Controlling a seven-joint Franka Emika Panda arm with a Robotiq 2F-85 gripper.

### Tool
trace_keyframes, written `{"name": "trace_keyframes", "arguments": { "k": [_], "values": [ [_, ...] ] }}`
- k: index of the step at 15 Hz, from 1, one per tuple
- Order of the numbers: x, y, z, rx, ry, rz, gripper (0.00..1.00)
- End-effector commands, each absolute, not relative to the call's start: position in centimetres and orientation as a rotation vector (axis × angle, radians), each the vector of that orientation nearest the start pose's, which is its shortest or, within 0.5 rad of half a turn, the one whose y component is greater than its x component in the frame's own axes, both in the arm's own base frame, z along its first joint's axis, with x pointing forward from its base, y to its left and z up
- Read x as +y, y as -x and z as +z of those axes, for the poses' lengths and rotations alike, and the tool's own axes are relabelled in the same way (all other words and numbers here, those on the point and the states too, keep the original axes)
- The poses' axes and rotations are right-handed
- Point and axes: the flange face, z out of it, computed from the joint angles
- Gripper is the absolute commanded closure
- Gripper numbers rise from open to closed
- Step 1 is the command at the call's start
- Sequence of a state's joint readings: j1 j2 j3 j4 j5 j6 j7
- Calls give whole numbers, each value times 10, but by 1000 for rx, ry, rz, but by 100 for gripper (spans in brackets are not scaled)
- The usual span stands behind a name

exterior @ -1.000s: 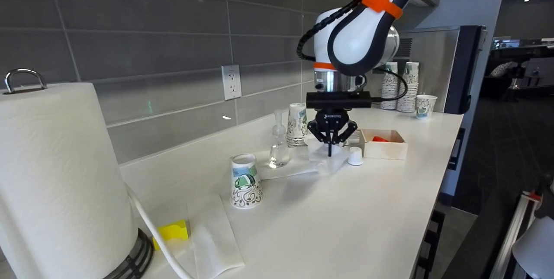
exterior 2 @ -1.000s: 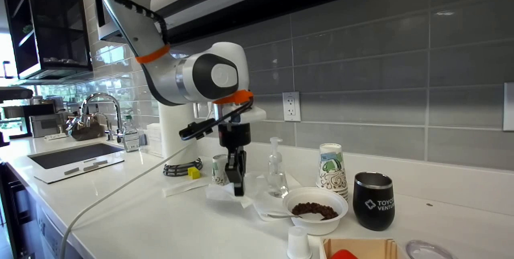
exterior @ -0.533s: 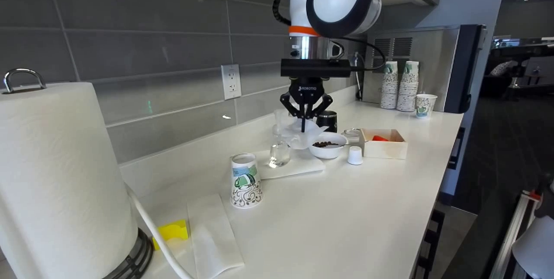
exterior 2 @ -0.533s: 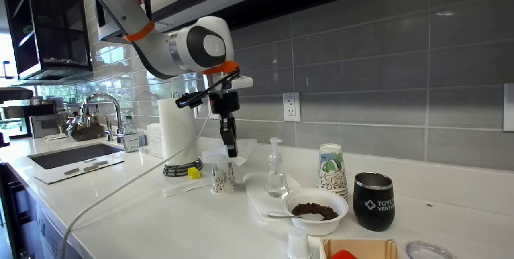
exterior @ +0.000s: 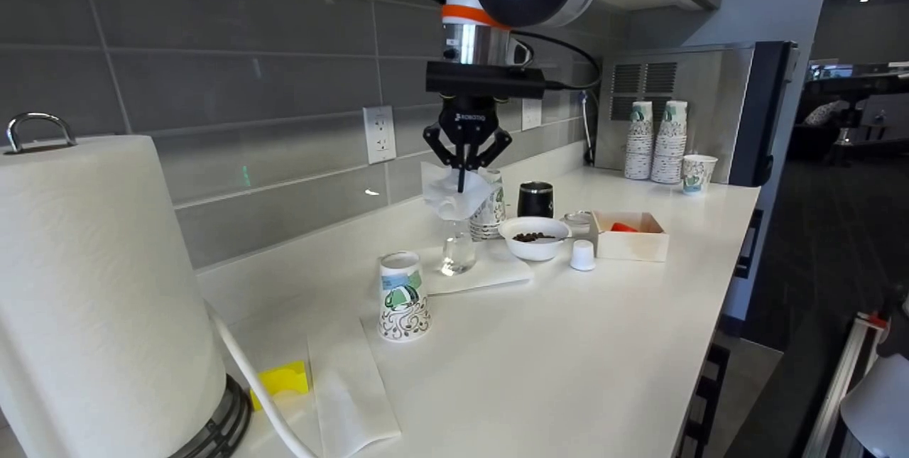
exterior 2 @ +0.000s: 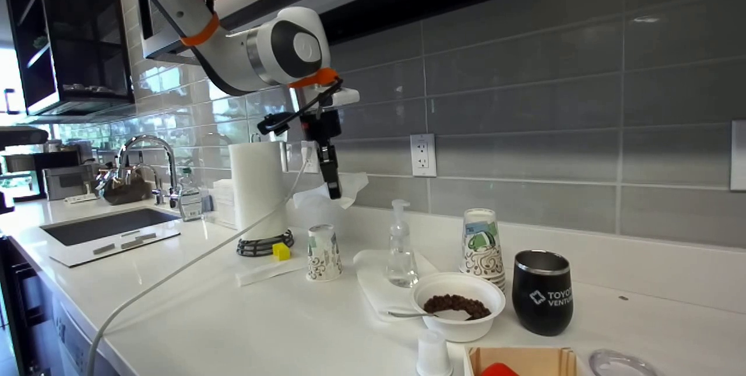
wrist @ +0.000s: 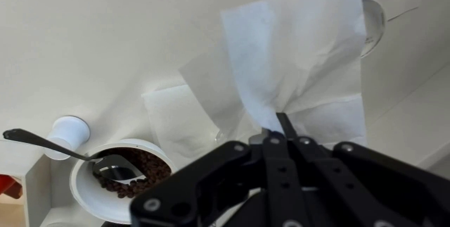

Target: Use the napkin to wipe the table

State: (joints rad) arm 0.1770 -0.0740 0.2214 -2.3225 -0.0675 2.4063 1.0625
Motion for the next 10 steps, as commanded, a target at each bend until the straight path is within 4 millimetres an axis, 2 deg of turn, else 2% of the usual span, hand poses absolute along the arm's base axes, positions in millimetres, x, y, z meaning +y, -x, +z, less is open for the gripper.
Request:
{"name": "trace_keyframes", "arguments": {
  "k": [1,5,8,10],
  "values": [
    [228,-479,393,813,2937,-260,100],
    [270,-470,386,631,2957,-241,100],
    [305,-458,374,488,2959,-217,100],
    [319,-454,368,443,2967,-245,100]
  ]
}}
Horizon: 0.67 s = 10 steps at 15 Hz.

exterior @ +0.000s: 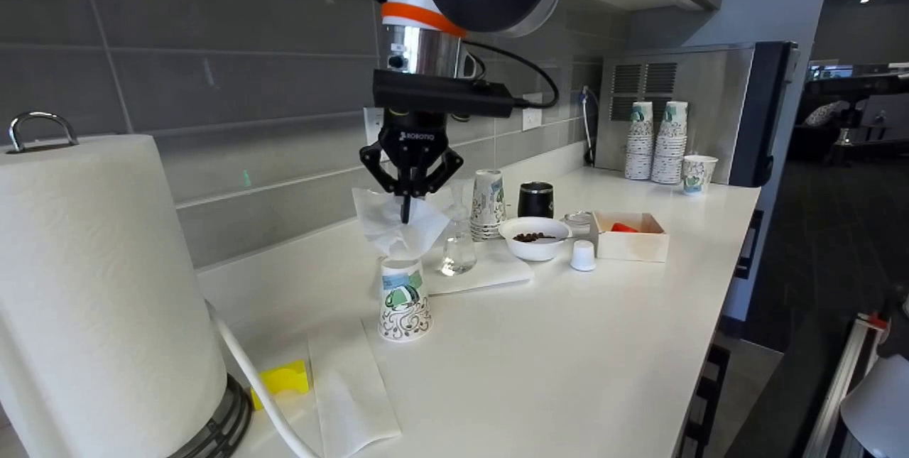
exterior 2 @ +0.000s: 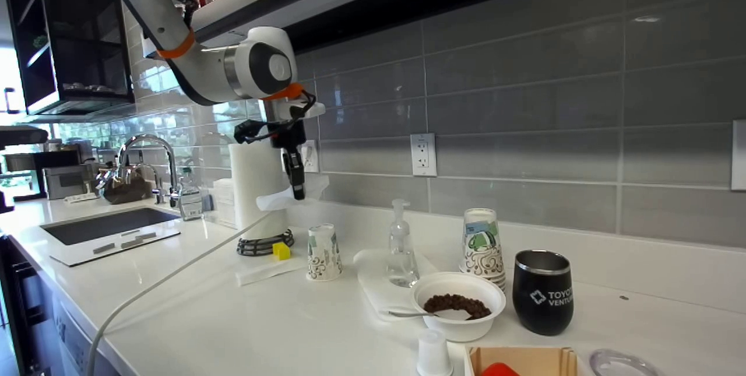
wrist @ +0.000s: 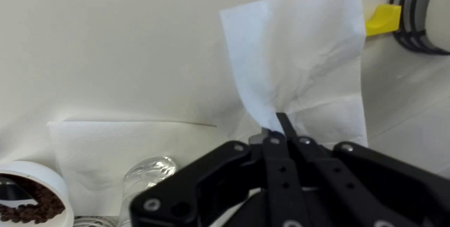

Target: Use the napkin to wipe the table

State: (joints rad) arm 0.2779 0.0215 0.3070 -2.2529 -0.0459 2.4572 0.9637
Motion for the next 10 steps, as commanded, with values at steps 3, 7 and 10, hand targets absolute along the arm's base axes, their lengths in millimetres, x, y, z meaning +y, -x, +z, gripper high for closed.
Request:
{"name": "trace_keyframes", "arguments": {
  "k": [3,7,10],
  "values": [
    [311,-463,367,519,2955,-330,100],
    [280,-488,364,712,2935,-369,100],
    [263,-506,358,915,2886,-364,100]
  ]
}}
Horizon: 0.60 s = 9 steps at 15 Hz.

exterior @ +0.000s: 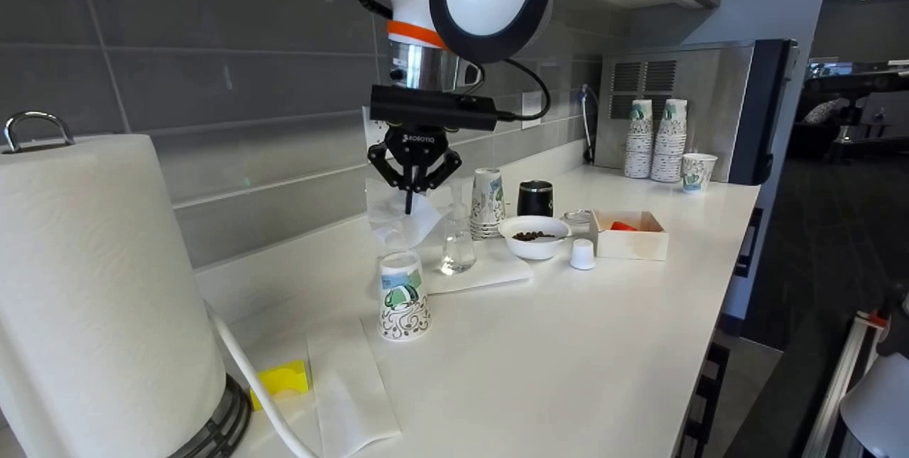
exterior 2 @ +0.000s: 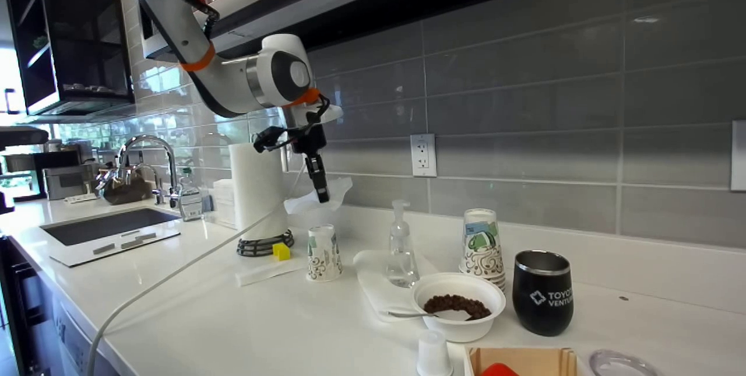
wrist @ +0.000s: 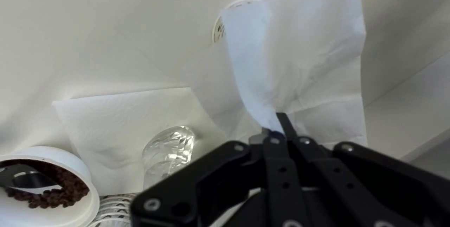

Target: Use the napkin to wipe the table

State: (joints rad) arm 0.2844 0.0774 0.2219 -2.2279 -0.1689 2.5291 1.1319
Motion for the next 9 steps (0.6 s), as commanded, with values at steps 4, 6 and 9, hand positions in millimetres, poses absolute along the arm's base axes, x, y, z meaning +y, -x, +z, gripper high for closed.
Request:
{"name": "trace_keyframes", "arguments": {
  "k": [4,6,9],
  "values": [
    [258,-522,345,1149,2818,-363,100],
    [258,-530,340,1257,2777,-361,100],
    [256,-535,332,1373,2731,-359,100]
  ]
}}
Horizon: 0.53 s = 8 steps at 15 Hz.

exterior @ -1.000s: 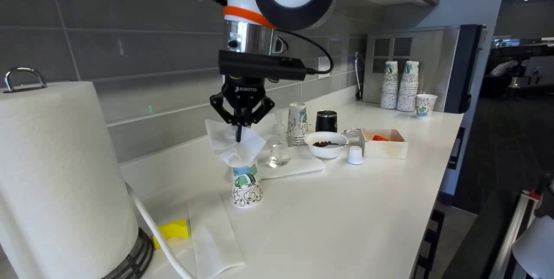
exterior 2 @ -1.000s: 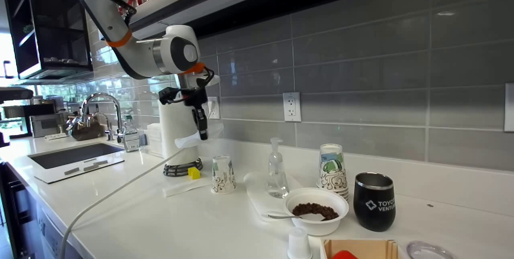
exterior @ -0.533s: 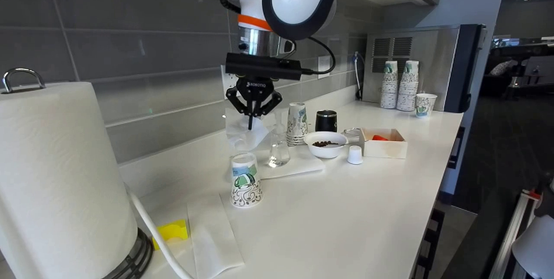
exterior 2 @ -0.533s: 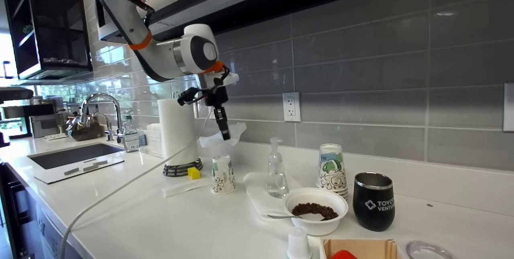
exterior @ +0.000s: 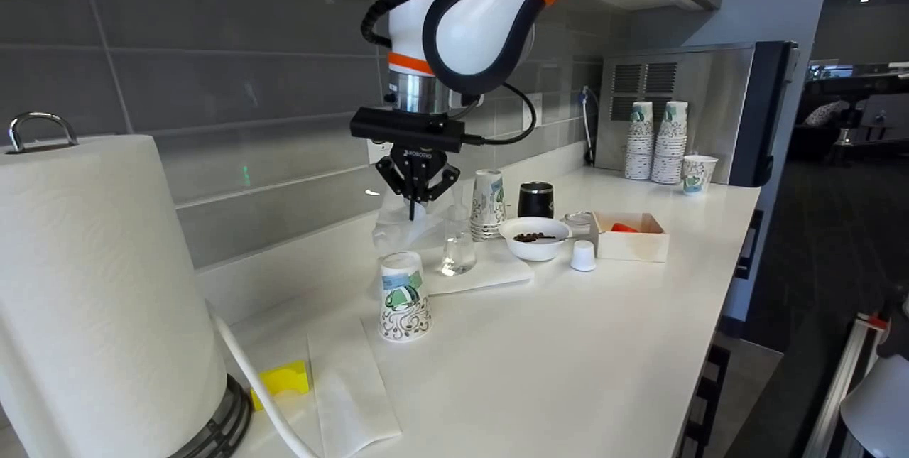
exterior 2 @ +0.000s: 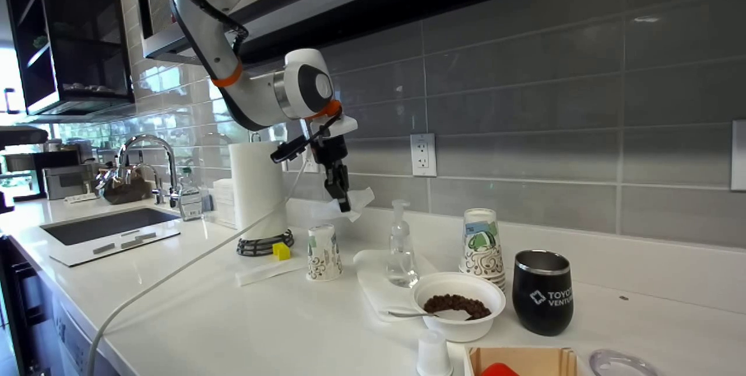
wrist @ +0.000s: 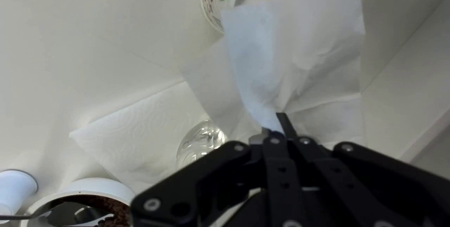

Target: Use the napkin to wipe the table

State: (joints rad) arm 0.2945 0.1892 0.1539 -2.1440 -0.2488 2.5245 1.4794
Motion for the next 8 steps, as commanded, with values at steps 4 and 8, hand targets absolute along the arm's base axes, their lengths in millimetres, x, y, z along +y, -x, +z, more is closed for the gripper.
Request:
{"name": "trace_keyframes", "arguments": {
  "k": [4,8],
  "values": [
    [250,-539,320,1510,2693,-346,100],
    [240,-538,308,1627,2676,-360,100]
  ]
}}
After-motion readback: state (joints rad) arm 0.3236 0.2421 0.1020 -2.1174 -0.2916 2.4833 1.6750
